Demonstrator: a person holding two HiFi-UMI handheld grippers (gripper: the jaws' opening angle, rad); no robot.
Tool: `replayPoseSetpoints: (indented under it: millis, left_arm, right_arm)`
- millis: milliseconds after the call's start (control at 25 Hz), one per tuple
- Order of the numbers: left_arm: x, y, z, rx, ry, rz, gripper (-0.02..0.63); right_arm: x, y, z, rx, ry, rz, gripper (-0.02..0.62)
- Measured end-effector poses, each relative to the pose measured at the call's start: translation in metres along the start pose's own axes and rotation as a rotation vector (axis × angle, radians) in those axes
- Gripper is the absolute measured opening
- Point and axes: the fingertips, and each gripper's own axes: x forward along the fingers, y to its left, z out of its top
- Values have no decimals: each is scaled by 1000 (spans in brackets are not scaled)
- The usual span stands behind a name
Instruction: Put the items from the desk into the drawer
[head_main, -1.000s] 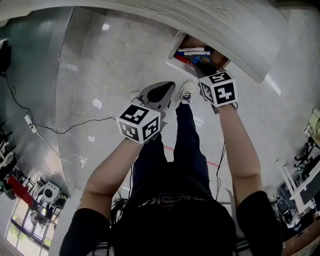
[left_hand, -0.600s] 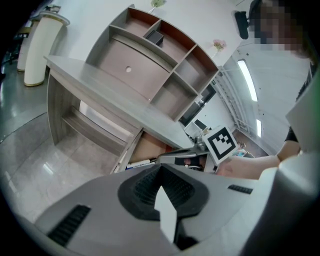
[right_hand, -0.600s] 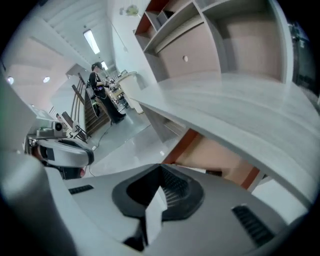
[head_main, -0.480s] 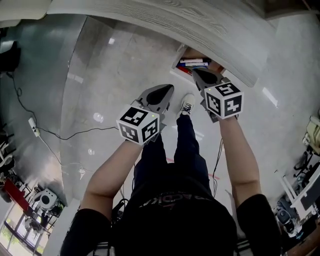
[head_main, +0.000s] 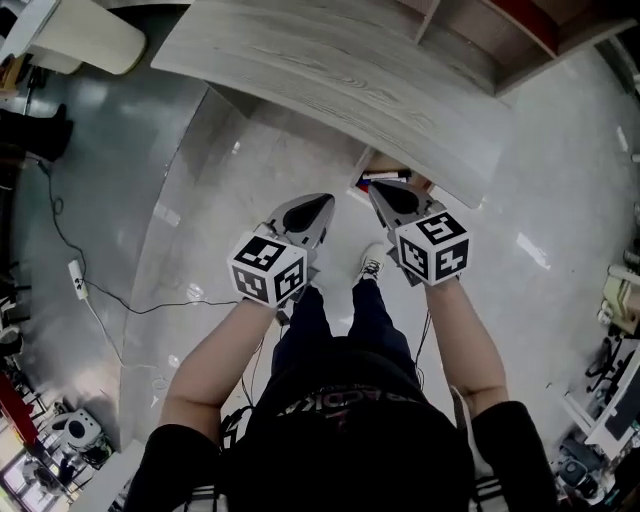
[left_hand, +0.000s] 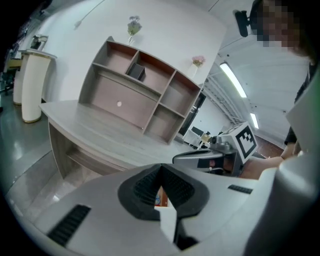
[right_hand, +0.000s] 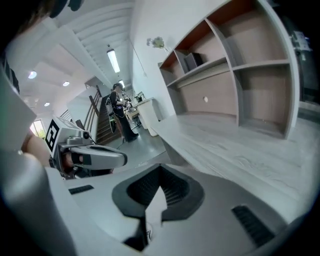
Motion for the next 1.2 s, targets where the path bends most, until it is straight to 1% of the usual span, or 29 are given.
replayPoseSetpoints:
  millis: [240,360,440,680,880,1200]
  left_arm:
    - [-34,-3,38,64,-76,-3,5]
    - [-49,-1,62,108,-130,10,5]
    - [-59,0,74,127,-155,21,5]
    - [-86,-1,94,157,-209,35,5]
    - [-101,-7,93,177,-224,28,5]
    - [-103,-14,85,172,-235,15,5]
  right_arm:
    - [-20,42,49,-73,-113,50,17]
    - [-24,58,74,-132,-168,75,17]
    - [-27,69,84,-155,-188,88,17]
    - [-37,101,100,-175,-237,123,17]
    - [-42,125,101,-201,-260,137,17]
    - [-40,130,93,-196,-247,141,17]
